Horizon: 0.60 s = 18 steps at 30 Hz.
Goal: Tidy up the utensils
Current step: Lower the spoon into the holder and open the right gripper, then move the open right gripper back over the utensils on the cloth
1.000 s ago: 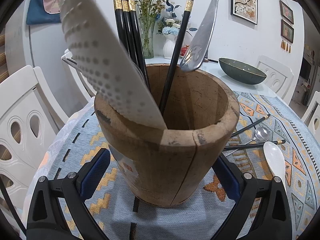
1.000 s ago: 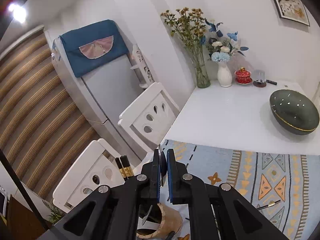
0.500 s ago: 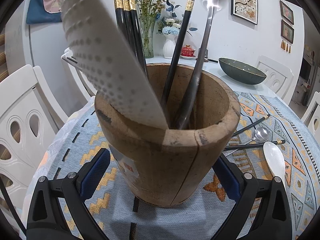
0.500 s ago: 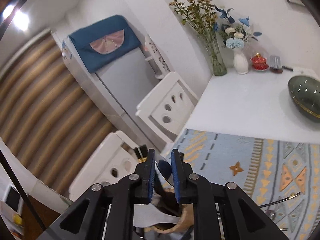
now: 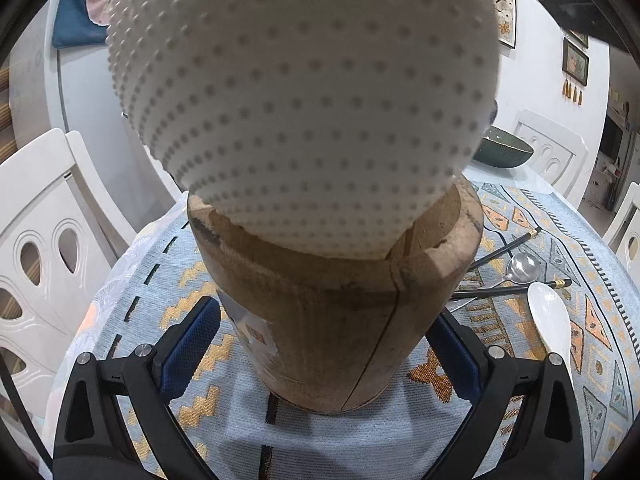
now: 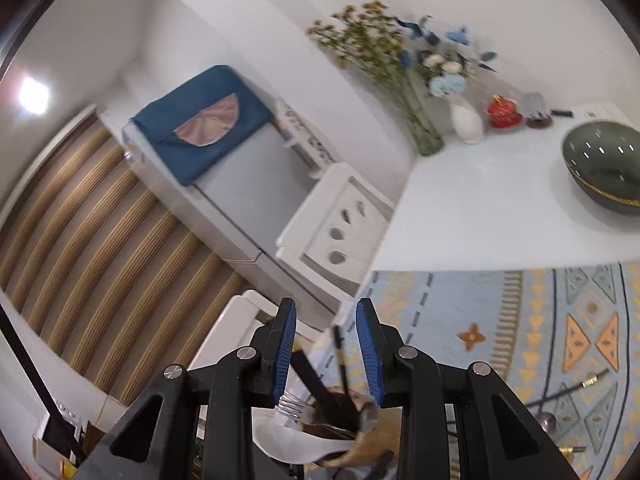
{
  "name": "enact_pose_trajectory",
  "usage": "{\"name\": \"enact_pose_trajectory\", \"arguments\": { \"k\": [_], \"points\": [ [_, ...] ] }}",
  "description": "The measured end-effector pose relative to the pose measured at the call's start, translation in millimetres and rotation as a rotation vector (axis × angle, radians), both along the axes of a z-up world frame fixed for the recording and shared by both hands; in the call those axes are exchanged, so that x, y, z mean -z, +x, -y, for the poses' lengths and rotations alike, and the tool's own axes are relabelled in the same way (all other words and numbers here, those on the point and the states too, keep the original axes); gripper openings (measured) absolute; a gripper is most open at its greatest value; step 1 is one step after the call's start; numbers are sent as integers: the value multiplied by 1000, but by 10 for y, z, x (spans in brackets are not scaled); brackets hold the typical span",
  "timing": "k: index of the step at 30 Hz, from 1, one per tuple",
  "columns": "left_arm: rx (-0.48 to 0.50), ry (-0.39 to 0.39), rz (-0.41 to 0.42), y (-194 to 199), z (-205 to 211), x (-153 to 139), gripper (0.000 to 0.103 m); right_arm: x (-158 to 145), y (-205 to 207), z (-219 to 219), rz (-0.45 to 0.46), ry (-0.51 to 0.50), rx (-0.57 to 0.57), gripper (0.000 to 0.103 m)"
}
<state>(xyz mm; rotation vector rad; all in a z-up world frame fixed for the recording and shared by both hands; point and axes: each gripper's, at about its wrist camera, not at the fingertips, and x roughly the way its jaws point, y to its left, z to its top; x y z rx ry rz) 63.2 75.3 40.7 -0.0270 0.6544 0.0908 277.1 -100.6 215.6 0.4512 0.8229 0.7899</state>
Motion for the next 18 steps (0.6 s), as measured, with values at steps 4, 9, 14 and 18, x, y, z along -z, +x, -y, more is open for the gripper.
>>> {"name": "enact_pose_trajectory", "arguments": {
  "k": [4,9,14,18],
  "points": [
    [0,0,0,2,10,2,101,169,30,101,-47,-50,23,30],
    [0,-1,0,2,10,2,101,364,76,232,-99,-93,60,30],
    [1,-3,-1,1,15,3,101,595,94,279,-94,-242,66,30],
    [0,-4,-10,11,3,7,101,969,57,158,-134,-425,-81,30]
  ]
}}
